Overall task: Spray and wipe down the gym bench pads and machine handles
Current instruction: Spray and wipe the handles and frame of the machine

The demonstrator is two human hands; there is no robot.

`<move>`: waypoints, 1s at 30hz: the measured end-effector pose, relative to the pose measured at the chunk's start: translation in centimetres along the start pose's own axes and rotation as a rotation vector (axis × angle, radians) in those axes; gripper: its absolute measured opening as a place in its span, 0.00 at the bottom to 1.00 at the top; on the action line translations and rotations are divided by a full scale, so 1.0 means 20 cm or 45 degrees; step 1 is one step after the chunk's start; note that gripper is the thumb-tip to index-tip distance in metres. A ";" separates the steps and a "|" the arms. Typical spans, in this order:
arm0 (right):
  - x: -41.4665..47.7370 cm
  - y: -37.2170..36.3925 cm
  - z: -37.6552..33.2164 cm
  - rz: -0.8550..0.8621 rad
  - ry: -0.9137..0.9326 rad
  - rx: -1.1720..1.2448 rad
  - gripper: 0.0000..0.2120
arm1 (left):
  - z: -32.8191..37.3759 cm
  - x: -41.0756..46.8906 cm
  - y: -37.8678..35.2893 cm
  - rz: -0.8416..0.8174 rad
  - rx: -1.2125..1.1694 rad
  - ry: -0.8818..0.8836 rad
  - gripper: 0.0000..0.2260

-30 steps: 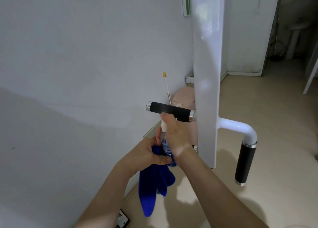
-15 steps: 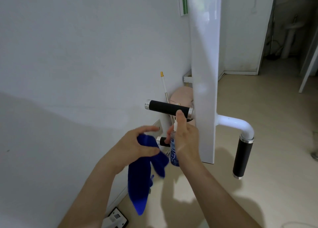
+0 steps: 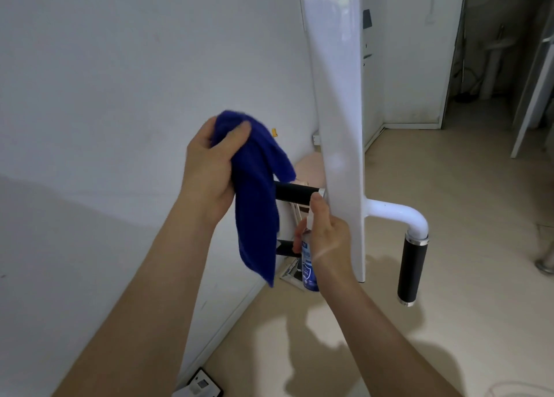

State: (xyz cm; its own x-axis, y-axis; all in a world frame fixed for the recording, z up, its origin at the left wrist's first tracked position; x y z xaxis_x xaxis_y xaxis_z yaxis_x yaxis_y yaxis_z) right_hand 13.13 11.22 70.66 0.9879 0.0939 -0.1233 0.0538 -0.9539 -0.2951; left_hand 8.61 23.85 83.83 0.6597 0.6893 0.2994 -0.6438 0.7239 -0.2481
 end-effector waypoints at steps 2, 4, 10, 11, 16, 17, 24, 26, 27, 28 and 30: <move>0.01 0.00 0.01 0.000 0.047 0.039 0.27 | -0.07 0.10 -0.10 0.007 0.561 -0.209 0.12; 0.01 0.01 0.01 -0.008 0.068 0.066 0.29 | -0.16 0.13 -0.11 0.075 1.414 -0.499 0.22; 0.03 0.01 0.04 -0.114 0.218 -0.014 0.32 | -0.34 -0.02 -0.13 -1.035 1.923 -0.862 0.36; 0.03 0.02 0.06 -0.115 0.211 -0.047 0.32 | -0.34 -0.01 -0.15 -1.068 2.067 -0.910 0.39; 0.04 0.04 0.10 -0.087 0.239 -0.157 0.33 | -0.33 0.09 -0.24 -1.132 2.232 -0.462 0.33; 0.04 0.04 0.09 -0.087 0.236 -0.153 0.34 | -0.32 0.11 -0.26 -1.166 2.232 -0.359 0.26; 0.03 0.04 0.09 -0.183 0.185 -0.117 0.30 | -0.35 0.20 -0.34 -1.524 2.096 0.417 0.15; 0.03 0.04 0.09 -0.233 0.157 -0.089 0.29 | -0.36 0.19 -0.36 -1.541 2.076 0.309 0.20; 0.04 0.04 0.09 -0.248 0.154 -0.078 0.29 | -0.37 0.18 -0.36 -1.494 2.084 0.157 0.22; 0.04 0.04 0.08 -0.263 0.153 -0.065 0.29 | -0.39 0.15 -0.35 -1.405 2.115 -0.061 0.22; 0.06 0.04 0.07 -0.291 0.171 -0.027 0.30 | -0.43 0.09 -0.31 -1.128 2.132 -0.743 0.17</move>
State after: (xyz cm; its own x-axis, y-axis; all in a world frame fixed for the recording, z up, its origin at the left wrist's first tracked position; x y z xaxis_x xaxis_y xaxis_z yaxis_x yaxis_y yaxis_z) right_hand 14.06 10.94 68.92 0.9601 0.2703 0.0718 0.2795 -0.9181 -0.2809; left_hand 17.13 20.80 78.07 0.9833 -0.1281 0.1291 -0.1518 -0.1869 0.9706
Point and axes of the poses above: each hand's wrist, its own x-axis towards the middle knuckle, its own y-axis out of the back of the hand, z = x × y, the point moved 3 cm from there along x, towards the middle knuckle, and after that the axes turned 10 degrees about z, right-handed, at the moved point
